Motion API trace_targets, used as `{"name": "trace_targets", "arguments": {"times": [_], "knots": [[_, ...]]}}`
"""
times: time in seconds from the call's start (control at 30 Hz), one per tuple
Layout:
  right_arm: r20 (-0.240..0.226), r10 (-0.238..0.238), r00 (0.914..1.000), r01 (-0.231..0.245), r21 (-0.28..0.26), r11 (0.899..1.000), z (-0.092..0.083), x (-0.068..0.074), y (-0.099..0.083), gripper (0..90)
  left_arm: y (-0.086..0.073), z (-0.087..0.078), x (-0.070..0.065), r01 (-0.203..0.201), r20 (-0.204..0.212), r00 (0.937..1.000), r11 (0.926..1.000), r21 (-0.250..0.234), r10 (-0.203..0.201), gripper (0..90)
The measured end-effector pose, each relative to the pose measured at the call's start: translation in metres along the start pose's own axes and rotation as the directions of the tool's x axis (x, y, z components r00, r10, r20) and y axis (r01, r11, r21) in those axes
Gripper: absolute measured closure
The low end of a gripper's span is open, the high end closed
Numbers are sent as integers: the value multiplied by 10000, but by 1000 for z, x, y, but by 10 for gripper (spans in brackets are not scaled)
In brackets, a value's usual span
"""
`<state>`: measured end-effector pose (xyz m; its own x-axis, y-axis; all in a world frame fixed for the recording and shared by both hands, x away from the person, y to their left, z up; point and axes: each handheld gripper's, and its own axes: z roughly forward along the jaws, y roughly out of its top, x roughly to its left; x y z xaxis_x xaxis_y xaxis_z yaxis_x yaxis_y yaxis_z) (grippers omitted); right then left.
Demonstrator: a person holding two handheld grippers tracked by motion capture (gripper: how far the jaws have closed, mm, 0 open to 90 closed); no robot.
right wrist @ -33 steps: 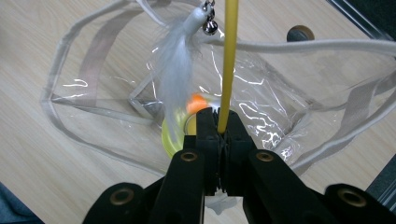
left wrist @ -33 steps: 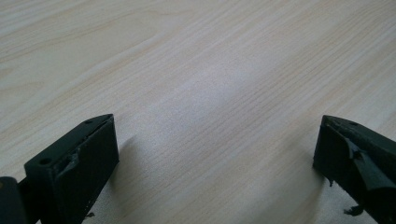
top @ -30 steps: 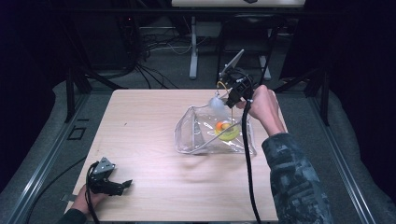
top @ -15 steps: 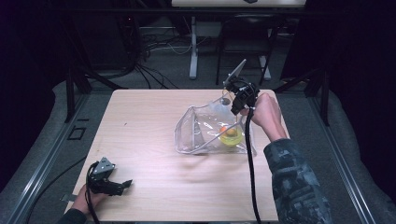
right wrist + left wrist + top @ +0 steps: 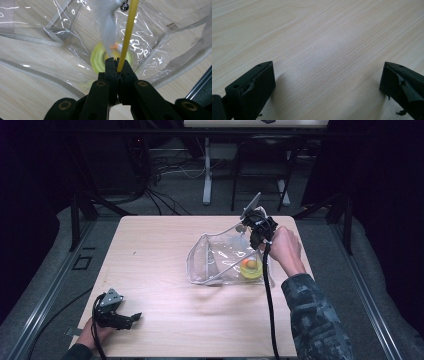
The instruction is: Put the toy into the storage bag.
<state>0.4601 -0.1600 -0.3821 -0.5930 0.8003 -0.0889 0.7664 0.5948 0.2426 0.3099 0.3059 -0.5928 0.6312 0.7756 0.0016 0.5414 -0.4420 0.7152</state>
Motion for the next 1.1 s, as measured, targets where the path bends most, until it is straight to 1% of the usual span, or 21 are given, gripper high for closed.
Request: {"name": "trace_targets", "arguments": {"times": [0.07, 0.13, 0.17, 0.23, 0.27, 0.3, 0.4, 0.47, 0.5, 0.53, 0.57, 0.6, 0.63, 0.67, 0.7, 0.73, 0.77, 0.87, 1.0, 1.07, 1.1], "knots": [[-39, -7, 10000, 8, 195, 9998, 3, 1, 1, 864, 0, 0, 0, 2, 11, 10000, 10000, 17, -2, 0], [-13, -26, 10000, 26, 224, 9997, 4, 1, 1, 860, 0, 0, 0, -2, 11, 10000, 10000, 19, 2, 0], [21, -35, 10000, 34, 210, 9998, 3, 1, 1, 860, 0, 0, 0, -1, 10, 10000, 10000, 18, 1, 0], [-18, 17, 10000, -17, 67, 10000, 0, 1, 0, 833, 0, 0, 0, 1, 8, 10000, 10000, 15, -1, 0], [-136, 47, 9999, -48, -64, 10000, -2, 1, -1, 823, 0, 0, 0, -5, 6, 10000, 10000, 13, 5, 0], [-205, 77, 9998, -83, -275, 9996, -4, 1, -2, 794, 0, 0, 0, 0, 10, 10000, 10000, 11, 0, 0], [-390, 100, 9992, -119, -507, 9986, -13, 1, -3, 670, 0, 0, 0, 1, 5, 10000, 10000, 6, -1, 0], [-419, 130, 9990, -164, -818, 9965, -19, 2, -5, 585, 0, 0, 0, -8, 2, 10000, 10000, 12, 8, 0], [-428, 174, 9989, -215, -962, 9951, -23, 2, -6, 551, 0, 0, 0, -11, 3, 10000, 10000, 11, 11, 0], [-457, 182, 9988, -230, -1064, 9941, -25, 3, -7, 541, 0, 0, 0, 0, 5, 10000, 10000, 8, 0, 0], [-430, 167, 9989, -219, -1235, 9921, -28, 3, -8, 508, 0, 0, 0, -12, 6, 10000, 10000, 13, 12, 0], [-374, 199, 9991, -244, -1263, 9917, -31, 3, -8, 470, 0, 0, 0, -3, 3, 10000, 10000, 8, 3, 0], [-362, 226, 9991, -276, -1428, 9894, -33, 3, -9, 457, 0, 0, 0, -10, 0, 10000, 10000, 12, 10, 0], [-337, 216, 9992, -266, -1564, 9873, -38, 3, -11, 406, 0, 0, 0, -1, 21, 10000, 10000, 13, 1, 0], [-337, 216, 9992, -266, -1564, 9873, -38, 3, -11, 406, 0, 0, 0, 14, 13, 10000, 10000, 3, -14, 0], [-345, 265, 9991, -320, -1684, 9852, -40, 4, -12, 393, 0, 0, 0, 16, 13, 10000, 10000, 5, -16, 0], [-313, 207, 9993, -259, -1767, 9839, -43, 3, -13, 372, 0, 0, 0, 17, 17, 10000, 10000, 7, -17, 0], [-385, 225, 9990, -297, -1982, 9797, -49, 4, -16, 322, 0, 0, 0, 22, 18, 10000, 10000, 4, -22, 0], [-369, 177, 9992, -254, -2197, 9752, -56, 5, -23, 223, 0, 0, 0, 27, 14, 10000, 10000, 2, -27, 0], [-320, 167, 9993, -239, -2408, 9703, -61, 5, -29, 156, 0, 0, 0, 24, 8, 10000, 10000, 0, -24, 0], [-320, 167, 9993, -239, -2408, 9703, -61, 5, -29, 156, 0, 0, 0, 24, 8, 10000, 10000, 0, -24, 0]]}}
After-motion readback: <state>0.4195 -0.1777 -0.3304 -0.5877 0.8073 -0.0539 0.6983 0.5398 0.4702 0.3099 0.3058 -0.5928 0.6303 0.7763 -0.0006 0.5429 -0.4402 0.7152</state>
